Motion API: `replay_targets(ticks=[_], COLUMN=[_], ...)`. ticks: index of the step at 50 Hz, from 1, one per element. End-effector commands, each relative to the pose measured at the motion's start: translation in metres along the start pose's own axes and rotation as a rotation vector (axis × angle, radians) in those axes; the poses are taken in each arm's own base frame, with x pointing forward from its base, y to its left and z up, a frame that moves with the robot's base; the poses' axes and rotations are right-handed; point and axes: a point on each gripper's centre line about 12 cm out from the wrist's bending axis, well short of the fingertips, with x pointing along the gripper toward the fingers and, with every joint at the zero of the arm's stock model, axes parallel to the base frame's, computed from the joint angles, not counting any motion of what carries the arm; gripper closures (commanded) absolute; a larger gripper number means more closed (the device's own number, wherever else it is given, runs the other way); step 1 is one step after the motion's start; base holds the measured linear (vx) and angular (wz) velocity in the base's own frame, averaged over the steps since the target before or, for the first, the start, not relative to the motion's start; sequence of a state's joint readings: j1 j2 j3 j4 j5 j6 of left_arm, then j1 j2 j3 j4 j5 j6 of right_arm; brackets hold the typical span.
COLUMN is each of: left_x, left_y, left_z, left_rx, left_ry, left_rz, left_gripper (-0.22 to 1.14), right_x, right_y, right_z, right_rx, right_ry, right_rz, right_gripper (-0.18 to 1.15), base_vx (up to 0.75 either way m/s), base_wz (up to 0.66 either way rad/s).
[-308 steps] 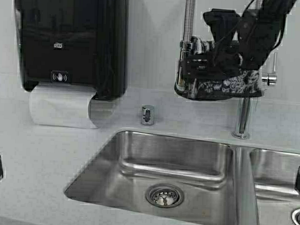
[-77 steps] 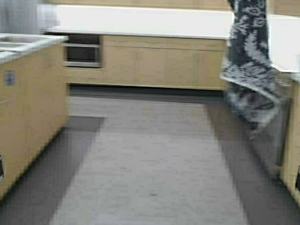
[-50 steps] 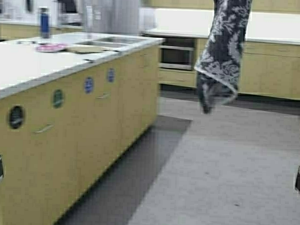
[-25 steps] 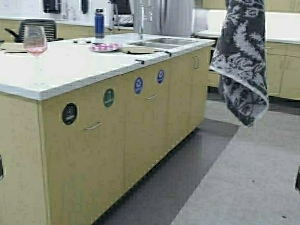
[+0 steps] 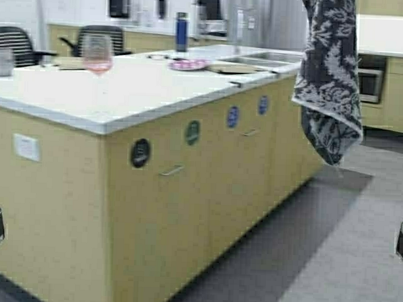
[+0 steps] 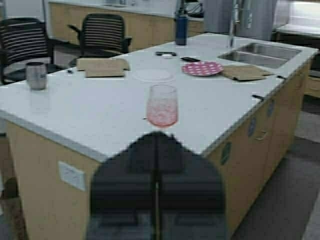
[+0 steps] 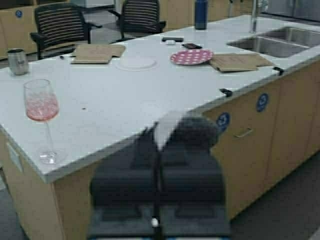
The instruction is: Get the cloth and wipe up the spill under the wine glass
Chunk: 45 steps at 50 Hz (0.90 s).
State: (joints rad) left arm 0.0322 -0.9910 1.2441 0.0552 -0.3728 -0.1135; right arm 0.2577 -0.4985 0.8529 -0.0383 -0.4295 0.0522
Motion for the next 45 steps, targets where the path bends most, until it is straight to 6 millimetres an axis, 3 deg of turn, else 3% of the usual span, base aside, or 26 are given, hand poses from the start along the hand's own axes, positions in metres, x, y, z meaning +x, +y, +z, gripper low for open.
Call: replay_targets(ticks=[1,7,26,34,45], left_x=[0.007,0.009,0.026,0.058,0.101], left_y=[0.0,0.0,-0.003,-0.043,-0.089], left_z=[0.002,0.0,-0.012,-0.024,-0.072], left_rx=[0.0,-0.002,0.011,-0.004,-0.021], left_ry=[0.005,0.017,0.065,0.108,0.172], left_rz=[0.001,0.001,-0.023,-0.186,-0.319], left_gripper=[0.89,0.89,0.89,0.89,0.89], right_x=[-0.002,-0.007,-0.007,-0.008,-0.009], right_y=[-0.001,-0.001,-0.001,-0.001,-0.001], right_z=[0.004,-0.008,0.0,0.0,0.0], right_rx=[-0.005,-0.003,-0.001,-0.001,-0.001], right_ry=[-0.022,0.006,-0.015,-0.014,-0.017], right_rz=[-0.004,-0.004,-0.004,-0.005,-0.004], right_gripper=[0.91,0.91,0.91,0.91,0.91], base_vx=[0.11,0.11,0.13,0.14,0.16], base_wz=[0.34,0.32,0.21,0.15,0.15])
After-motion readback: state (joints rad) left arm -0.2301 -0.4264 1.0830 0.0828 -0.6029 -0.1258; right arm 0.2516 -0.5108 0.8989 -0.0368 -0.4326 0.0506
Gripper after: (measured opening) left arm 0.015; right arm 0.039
